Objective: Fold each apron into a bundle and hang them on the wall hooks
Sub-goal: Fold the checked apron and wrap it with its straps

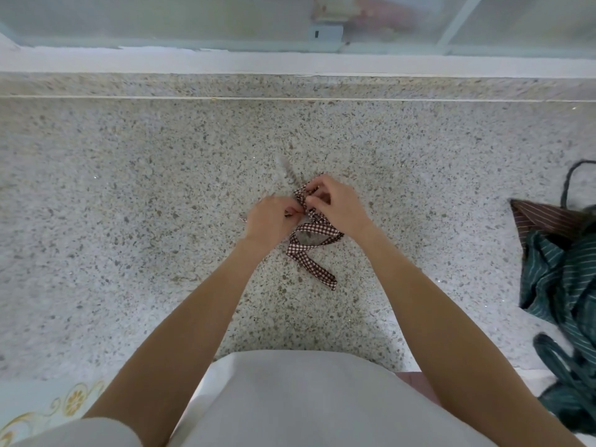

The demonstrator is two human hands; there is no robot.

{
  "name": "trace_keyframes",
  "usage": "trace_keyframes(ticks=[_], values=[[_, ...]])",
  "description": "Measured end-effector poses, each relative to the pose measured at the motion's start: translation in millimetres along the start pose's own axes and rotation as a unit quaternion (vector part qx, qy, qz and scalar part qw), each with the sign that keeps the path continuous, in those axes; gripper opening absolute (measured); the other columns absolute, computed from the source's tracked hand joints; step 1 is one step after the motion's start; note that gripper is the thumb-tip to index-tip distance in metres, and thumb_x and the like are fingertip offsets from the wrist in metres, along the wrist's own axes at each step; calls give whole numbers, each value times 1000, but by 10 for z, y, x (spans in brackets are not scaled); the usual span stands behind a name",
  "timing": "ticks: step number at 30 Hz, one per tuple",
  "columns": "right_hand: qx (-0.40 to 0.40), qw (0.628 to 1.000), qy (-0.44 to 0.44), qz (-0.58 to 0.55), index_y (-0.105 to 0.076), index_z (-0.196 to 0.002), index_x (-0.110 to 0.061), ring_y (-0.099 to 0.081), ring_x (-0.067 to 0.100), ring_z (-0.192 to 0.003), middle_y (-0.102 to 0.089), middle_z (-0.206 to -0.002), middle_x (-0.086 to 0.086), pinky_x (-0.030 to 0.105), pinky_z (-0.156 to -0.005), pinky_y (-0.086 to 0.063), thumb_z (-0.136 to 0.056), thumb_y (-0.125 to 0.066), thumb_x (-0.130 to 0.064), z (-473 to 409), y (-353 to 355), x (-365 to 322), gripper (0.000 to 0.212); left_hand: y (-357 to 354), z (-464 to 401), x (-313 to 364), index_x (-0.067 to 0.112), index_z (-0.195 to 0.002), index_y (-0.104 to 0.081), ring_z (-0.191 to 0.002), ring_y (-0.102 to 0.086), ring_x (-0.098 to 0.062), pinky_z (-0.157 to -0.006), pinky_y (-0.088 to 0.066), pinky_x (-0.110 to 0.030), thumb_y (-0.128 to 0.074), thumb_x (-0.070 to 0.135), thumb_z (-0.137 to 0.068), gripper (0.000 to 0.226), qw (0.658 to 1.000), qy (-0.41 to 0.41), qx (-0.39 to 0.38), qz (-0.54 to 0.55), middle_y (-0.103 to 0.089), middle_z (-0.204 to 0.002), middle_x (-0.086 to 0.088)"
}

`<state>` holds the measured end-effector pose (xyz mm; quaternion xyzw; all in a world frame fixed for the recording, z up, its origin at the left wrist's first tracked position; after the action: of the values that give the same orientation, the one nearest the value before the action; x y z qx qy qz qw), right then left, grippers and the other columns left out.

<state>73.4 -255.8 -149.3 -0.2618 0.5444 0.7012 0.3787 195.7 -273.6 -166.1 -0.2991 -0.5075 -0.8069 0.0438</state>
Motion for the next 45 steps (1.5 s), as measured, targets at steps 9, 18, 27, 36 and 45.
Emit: trace_keyframes(ticks=[9, 18, 27, 36, 45], values=[[-15, 993, 84, 82, -72, -91, -13, -53, -2, -64, -69, -80, -5, 12, -67, -40, -85, -67, -20, -29, -25, -111, 10, 425, 30, 108, 18, -94, -69, -76, -63, -1, -73, -47, -6, -71, 27, -81, 16, 983, -34, 71, 163, -69, -85, 9], [-27, 995, -63, -66, -69, -88, -9, -55, 13, -67, -65, -74, 2, 28, -69, -40, -88, -64, -26, -34, -104, 84, 18, 622, 27, 261, 17, -101, -66, -99, -59, -13, -93, -45, -29, -67, 28, -84, 20, 972, -111, 194, 76, -68, -103, 2], [-58, 974, -128, -176, -68, -76, -14, -51, 16, -75, -58, -74, 6, 31, -75, -37, -86, -66, -30, -27, -143, 72, 19, 436, 201, 284, 11, -96, -63, -79, -61, -12, -69, -47, -22, -71, 18, -81, 18, 975, -156, 148, 47, -65, -90, -1], [-54, 976, -139, -158, -73, -92, -12, -61, 26, -99, -70, -99, 13, 36, -89, -42, -85, -66, -27, 9, -110, -35, 18, 478, 132, 223, 19, -94, -62, -74, -66, -10, -63, -52, -25, -66, 31, -85, 16, 981, -92, 170, 12, -69, -84, 6], [-25, 980, -92, -173, -48, -96, -16, -64, 9, -77, -69, -81, -2, 22, -79, -49, -78, -72, -6, 27, -45, -23, 32, 469, 130, 130, 20, -90, -74, -67, -60, -9, -63, -48, -24, -70, 24, -82, 10, 983, -82, 159, 39, -70, -80, 2]])
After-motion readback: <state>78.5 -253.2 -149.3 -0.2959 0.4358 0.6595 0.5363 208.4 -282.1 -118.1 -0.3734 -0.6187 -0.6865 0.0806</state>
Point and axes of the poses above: each hand's wrist, its own z-axis away from the middle knuckle, its own y-axis out of the back of the hand, x = y × z, the point moved 9 cm from there along -z, towards the middle knuckle
